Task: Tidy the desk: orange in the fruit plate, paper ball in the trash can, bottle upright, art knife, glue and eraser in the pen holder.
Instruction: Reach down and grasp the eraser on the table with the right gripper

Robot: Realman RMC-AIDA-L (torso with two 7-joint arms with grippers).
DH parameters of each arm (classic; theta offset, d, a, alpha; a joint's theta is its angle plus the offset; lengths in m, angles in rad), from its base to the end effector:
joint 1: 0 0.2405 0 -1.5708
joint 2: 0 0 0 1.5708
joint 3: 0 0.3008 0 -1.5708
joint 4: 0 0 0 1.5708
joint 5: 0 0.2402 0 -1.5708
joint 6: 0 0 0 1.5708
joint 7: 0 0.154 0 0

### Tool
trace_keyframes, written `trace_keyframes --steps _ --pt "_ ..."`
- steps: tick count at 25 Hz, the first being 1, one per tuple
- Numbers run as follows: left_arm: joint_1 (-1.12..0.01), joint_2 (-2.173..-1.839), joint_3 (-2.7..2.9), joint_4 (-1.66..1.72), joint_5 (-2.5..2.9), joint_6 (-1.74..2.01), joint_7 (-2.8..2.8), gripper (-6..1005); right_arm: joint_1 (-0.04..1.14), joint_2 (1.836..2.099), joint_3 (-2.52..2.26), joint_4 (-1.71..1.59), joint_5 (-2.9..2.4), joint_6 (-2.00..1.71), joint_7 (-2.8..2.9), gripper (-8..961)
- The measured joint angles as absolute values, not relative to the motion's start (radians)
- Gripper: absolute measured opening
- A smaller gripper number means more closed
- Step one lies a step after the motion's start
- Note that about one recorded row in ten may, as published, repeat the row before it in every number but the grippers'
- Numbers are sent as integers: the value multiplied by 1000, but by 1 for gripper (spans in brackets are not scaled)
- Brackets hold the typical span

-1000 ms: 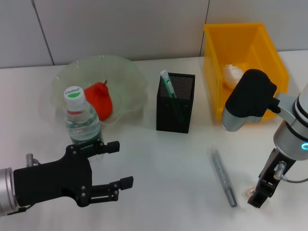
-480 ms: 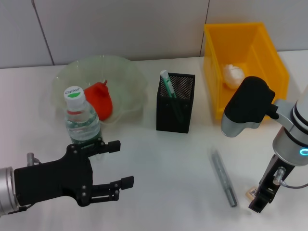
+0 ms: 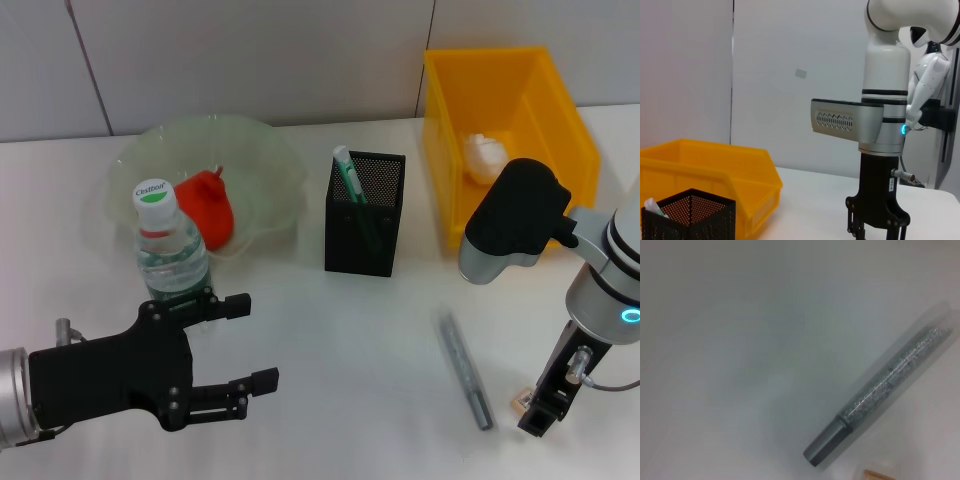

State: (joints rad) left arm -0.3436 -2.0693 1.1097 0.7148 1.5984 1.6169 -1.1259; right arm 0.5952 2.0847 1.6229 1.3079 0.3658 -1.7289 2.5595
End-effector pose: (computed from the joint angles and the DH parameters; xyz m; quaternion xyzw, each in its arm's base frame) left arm -0.2964 0.3210 -0.0513 -0.9446 -0.0806 -0.3048 0.0919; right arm 0.2401 0.3730 -0.0419 -0.8807 0.3092 -0.3379 0.1205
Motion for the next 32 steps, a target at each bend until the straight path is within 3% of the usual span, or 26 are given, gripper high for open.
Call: trace_keyframes --steps 13,18,32 --pt "-344 -2072 1108 719 1597 1620 -1126 835 594 2085 1623 1305 365 -1726 2572 493" --pt "-344 -2072 1108 721 1596 1620 -1126 835 594 2085 1623 1305 365 -1726 2575 380" --pt "-345 -2071 1107 718 1595 1620 -1126 835 600 2083 1623 1292 354 -1722 2585 386"
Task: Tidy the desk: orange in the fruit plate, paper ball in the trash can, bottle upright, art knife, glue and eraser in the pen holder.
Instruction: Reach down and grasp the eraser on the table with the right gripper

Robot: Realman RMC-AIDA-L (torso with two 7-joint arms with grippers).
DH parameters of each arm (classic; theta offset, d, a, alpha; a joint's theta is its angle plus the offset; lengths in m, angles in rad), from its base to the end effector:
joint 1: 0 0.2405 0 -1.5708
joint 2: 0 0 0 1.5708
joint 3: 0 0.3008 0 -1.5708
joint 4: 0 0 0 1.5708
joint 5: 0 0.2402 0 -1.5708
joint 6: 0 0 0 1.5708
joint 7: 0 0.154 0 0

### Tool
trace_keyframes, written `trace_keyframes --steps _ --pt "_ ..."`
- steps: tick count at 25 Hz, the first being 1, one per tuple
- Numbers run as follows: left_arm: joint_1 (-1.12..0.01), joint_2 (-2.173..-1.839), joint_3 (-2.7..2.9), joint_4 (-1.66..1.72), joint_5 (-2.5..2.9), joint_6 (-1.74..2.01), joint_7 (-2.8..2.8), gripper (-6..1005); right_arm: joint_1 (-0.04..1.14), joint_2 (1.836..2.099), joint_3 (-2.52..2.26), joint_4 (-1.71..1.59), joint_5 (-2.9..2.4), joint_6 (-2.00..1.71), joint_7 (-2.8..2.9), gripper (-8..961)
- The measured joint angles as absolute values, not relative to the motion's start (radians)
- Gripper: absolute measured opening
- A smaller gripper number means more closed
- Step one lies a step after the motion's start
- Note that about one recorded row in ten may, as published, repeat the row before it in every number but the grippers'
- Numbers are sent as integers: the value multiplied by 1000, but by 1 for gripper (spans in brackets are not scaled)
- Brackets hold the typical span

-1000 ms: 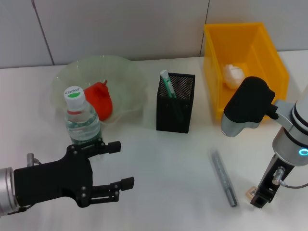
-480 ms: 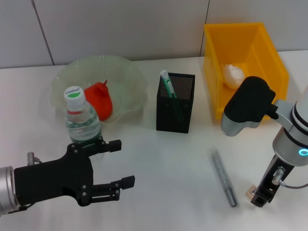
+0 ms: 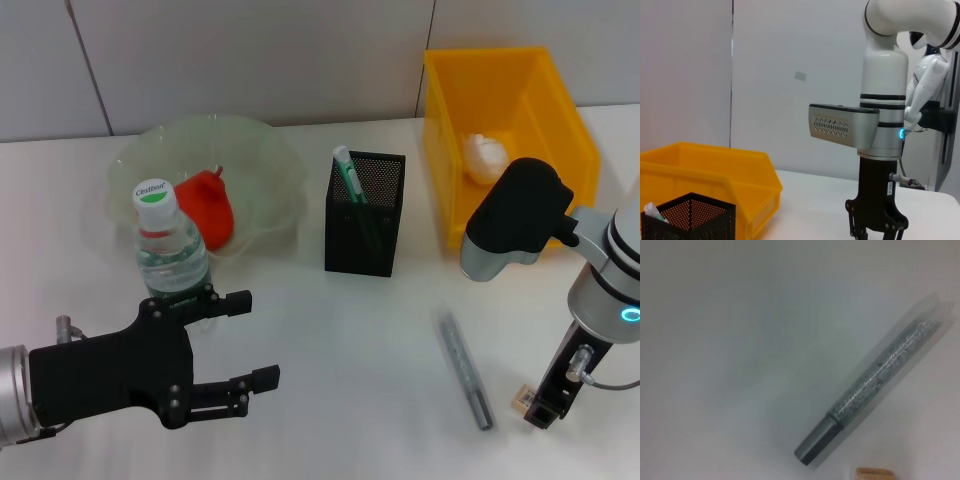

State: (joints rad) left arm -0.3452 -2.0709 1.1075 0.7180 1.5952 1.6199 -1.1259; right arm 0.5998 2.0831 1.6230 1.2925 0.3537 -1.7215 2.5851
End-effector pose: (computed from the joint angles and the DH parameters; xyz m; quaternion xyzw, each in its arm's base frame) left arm -0.2946 0.3218 -0.0507 -0.9438 -0.0783 -0.3076 0.0923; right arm 0.2433 0.3748 -0.0417 -0.8736 0.3214 -0.3421 0.1280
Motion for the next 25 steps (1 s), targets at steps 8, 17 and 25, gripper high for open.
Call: trace_keyframes --steps 8,17,25 --pt "-345 -2071 1107 717 1595 1620 -1126 835 601 2083 1623 1295 359 -1718 2585 418" --pt "-344 -2070 1107 718 1595 1620 -1126 835 601 2083 1609 1293 361 -1716 2585 475" --pt "-344 -2069 1106 719 1595 1620 -1126 835 601 2084 1571 1293 352 -1702 2609 454"
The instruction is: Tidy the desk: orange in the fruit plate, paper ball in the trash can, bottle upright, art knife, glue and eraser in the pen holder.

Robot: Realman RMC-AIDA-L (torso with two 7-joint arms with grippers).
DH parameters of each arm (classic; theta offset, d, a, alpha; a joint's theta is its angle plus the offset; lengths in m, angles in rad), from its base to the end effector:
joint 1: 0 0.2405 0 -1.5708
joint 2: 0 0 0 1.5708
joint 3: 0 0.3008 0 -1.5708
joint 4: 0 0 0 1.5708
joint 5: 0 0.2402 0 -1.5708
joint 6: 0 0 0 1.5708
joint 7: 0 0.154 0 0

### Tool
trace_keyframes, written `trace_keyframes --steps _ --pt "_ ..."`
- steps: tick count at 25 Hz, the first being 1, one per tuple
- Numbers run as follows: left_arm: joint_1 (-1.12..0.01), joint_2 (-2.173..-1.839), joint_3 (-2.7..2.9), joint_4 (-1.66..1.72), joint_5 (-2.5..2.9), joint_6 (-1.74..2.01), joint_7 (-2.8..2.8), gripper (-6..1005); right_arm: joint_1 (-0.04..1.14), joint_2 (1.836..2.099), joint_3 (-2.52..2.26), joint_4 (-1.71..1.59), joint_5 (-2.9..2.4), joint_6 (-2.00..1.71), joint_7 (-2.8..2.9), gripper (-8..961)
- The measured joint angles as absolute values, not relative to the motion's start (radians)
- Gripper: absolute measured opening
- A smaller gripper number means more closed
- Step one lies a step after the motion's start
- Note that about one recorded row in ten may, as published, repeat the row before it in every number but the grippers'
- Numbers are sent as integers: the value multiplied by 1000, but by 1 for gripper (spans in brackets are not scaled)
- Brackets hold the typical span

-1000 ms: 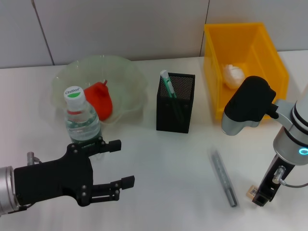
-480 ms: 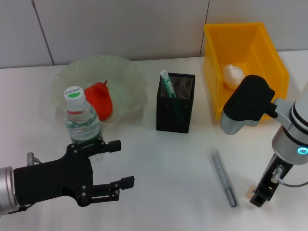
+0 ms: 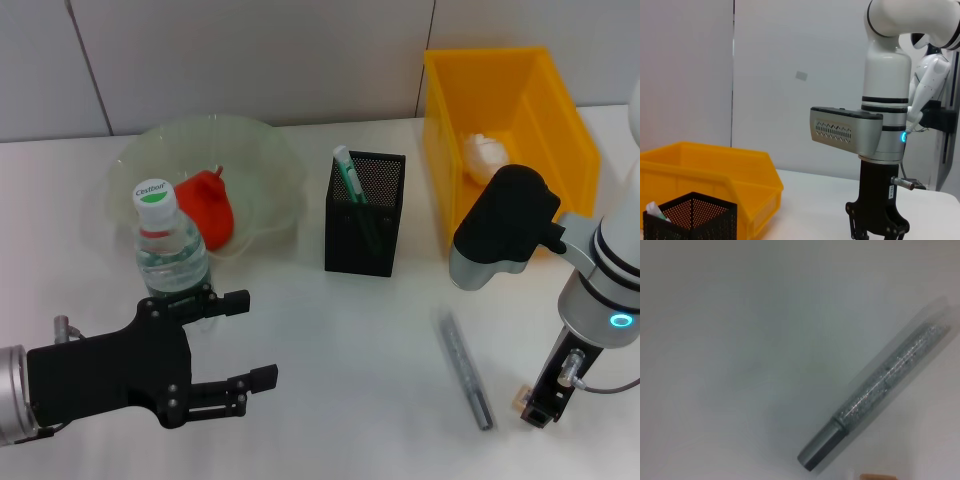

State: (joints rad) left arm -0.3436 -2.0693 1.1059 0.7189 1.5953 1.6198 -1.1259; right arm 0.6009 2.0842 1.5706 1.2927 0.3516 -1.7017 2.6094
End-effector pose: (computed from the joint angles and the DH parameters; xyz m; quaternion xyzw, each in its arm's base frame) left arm -0.2956 0.3217 -0.0497 -0.9438 -0.0786 -0.3070 0.0938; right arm 0.2398 0.3733 -0.0504 -0.8742 0.3090 -0.3506 0.1320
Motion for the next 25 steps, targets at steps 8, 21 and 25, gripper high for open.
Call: trace_keyframes --steps 8,21,25 --pt "-344 -2069 1106 720 1595 1620 -1126 835 601 2085 1572 1291 350 -1701 2614 256" --pt "-344 -2069 1106 720 1595 1620 -1126 835 596 2082 1688 1526 366 -1682 2621 256" --pt "-345 -2071 1107 723 1595 1620 -1126 835 597 2082 1730 1596 416 -1590 2618 256"
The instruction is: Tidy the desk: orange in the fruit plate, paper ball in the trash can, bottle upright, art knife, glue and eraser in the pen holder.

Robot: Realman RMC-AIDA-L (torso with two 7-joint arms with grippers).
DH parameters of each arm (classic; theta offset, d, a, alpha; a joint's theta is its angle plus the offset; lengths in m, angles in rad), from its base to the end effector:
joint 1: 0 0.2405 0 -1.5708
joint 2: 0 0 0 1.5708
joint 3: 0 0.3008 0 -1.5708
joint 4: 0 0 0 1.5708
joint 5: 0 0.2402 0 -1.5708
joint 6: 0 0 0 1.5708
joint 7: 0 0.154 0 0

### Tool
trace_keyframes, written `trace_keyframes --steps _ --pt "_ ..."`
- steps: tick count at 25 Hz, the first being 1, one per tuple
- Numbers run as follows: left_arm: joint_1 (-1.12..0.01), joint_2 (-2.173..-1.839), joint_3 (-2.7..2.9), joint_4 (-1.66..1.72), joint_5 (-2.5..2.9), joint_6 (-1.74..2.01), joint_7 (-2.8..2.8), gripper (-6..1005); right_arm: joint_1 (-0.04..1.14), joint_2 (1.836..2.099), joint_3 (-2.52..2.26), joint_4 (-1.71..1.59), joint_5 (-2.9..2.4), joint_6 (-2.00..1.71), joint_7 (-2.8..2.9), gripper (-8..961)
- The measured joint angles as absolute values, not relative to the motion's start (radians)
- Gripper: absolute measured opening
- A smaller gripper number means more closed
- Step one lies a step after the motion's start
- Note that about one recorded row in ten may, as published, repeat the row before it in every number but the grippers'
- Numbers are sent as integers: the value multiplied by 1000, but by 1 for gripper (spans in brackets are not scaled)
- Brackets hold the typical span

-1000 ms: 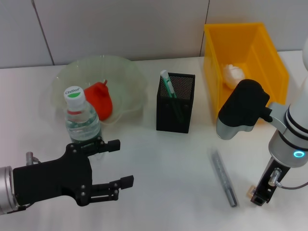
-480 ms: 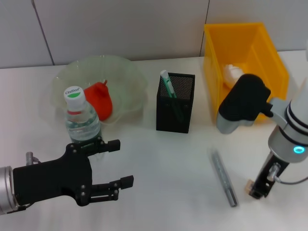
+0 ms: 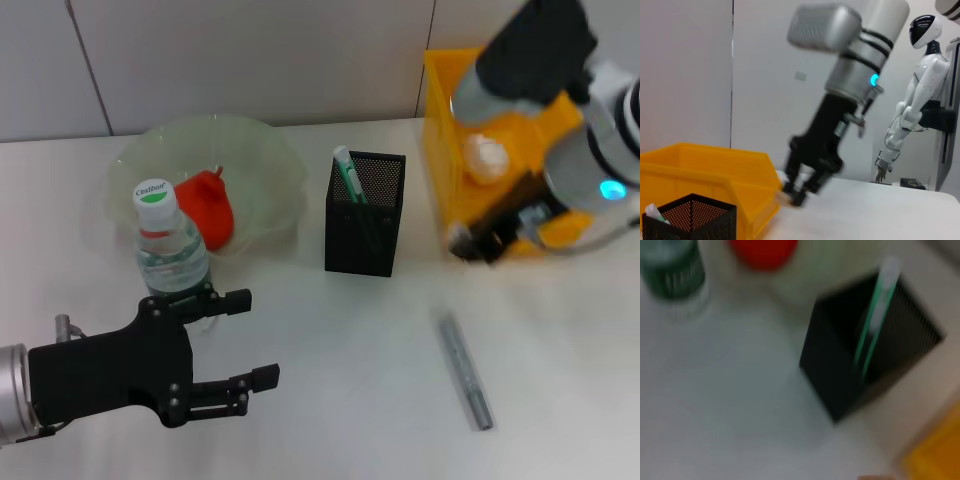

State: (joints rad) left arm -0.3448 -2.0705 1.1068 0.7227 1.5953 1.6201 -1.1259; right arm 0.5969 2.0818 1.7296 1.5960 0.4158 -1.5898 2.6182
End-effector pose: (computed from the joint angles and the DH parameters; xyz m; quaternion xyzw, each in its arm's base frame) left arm -0.2942 0.3223 -0.0498 -0.9440 -0.0763 -0.3072 0.0934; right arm 0.1657 0.4119 0.0071 -0.9100 0.2631 -0.1757 0.2680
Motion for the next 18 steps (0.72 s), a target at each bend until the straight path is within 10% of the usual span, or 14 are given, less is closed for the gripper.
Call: trace_keyframes --steps 18 --pt "-350 -2072 1106 716 1595 1621 -1126 835 521 2081 1915 1411 984 -1210 2272 255"
